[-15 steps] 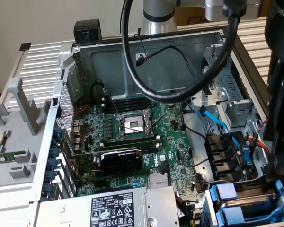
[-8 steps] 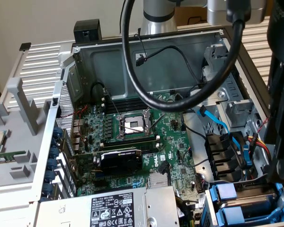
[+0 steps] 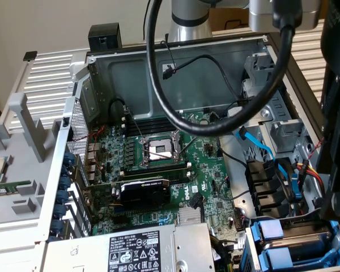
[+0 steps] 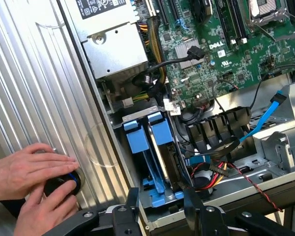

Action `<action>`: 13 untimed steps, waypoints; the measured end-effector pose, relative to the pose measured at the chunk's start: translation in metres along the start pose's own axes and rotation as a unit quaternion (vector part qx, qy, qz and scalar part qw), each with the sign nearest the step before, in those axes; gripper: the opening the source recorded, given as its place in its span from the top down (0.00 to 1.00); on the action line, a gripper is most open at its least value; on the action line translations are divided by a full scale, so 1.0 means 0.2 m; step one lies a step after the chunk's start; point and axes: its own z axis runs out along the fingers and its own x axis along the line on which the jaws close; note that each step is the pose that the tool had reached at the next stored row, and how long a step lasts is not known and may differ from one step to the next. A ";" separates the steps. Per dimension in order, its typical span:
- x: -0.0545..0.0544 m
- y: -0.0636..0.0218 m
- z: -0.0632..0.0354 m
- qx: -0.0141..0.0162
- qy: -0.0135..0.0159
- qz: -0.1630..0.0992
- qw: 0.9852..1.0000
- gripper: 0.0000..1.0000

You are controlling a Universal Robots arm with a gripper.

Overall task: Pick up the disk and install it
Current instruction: 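Insert the first disk wire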

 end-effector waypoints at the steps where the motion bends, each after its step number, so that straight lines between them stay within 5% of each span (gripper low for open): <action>1: 0.00 -0.001 0.000 0.000 0.000 -0.001 1.000 0.51; 13: 0.01 -0.013 0.009 -0.002 -0.005 -0.027 1.000 0.51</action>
